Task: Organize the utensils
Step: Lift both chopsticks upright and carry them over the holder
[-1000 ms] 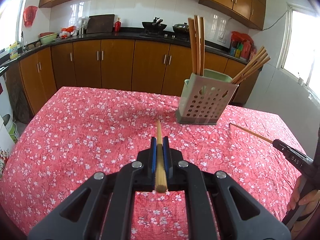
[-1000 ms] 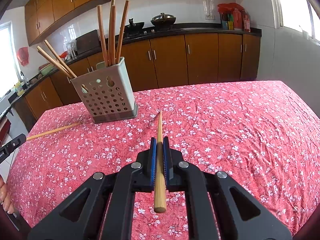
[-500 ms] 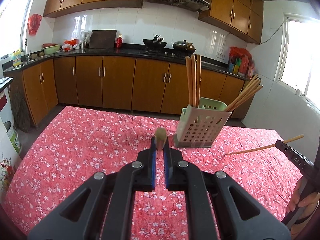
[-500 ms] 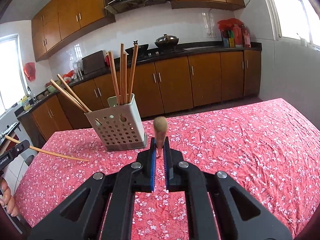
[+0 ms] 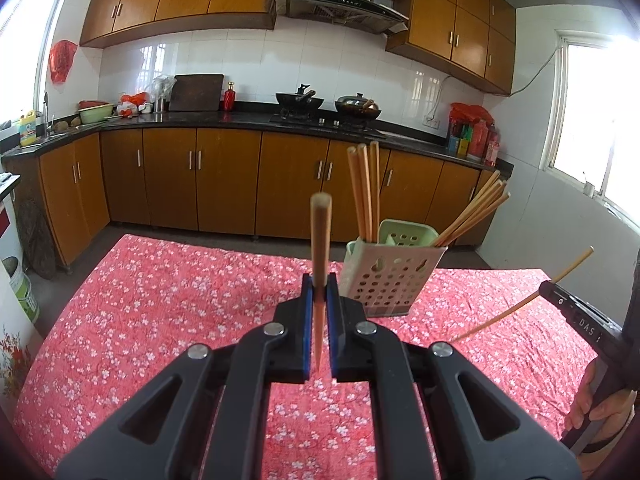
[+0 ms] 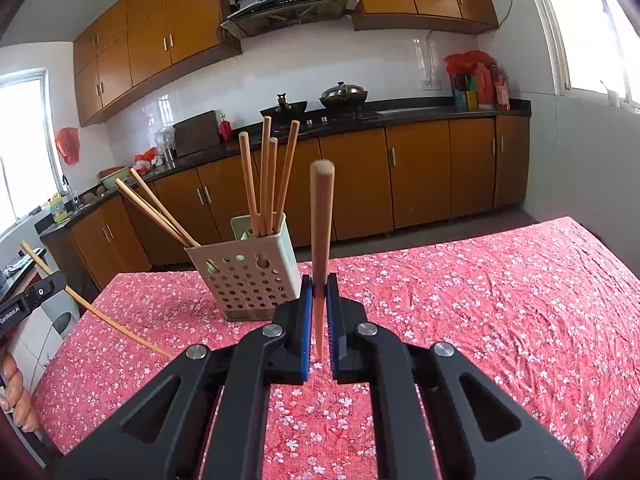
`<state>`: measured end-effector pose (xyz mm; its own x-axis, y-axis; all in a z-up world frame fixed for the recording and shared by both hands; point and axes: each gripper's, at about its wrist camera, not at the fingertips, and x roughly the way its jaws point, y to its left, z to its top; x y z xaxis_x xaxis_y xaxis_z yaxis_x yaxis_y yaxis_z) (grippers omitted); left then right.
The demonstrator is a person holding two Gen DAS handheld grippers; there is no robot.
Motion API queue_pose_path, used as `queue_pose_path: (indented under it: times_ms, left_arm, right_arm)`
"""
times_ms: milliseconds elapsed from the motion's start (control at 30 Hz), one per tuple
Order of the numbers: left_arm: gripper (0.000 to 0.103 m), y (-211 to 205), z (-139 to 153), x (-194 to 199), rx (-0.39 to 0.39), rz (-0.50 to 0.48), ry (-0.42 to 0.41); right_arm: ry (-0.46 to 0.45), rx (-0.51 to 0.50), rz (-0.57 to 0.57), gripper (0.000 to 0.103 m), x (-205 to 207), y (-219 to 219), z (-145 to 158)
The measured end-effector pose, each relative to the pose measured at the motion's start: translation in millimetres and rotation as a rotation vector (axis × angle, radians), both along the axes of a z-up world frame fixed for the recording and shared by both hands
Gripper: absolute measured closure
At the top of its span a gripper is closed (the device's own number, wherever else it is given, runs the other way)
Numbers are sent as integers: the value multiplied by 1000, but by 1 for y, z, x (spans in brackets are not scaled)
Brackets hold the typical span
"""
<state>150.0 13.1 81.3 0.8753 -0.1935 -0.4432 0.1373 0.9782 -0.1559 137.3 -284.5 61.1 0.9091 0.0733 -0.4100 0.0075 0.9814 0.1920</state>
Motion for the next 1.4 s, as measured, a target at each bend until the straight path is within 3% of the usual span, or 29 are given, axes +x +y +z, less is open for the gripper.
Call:
queue_pose_path:
  times_ms: [233,633,767,1067,1400]
  left_arm:
    - [96,-14,25,5,-6,-30,-58]
    - [96,-50,98,33,-59,-38,-251]
    - [96,-57,112,48,-78,-30,-279]
    - [96,-62,104,82,-87,-20,-285]
    - [96,-62,77,114,-96,-11,-265]
  right_arm:
    - [-46,25,28,95,5,2,19]
    - [-267,90,72,95,18,14,92]
    - [-330,88,64,95,27,17,106]
    - [-396,65,36,95,61,28,102]
    - [-328,24,37,95,88,40,70]
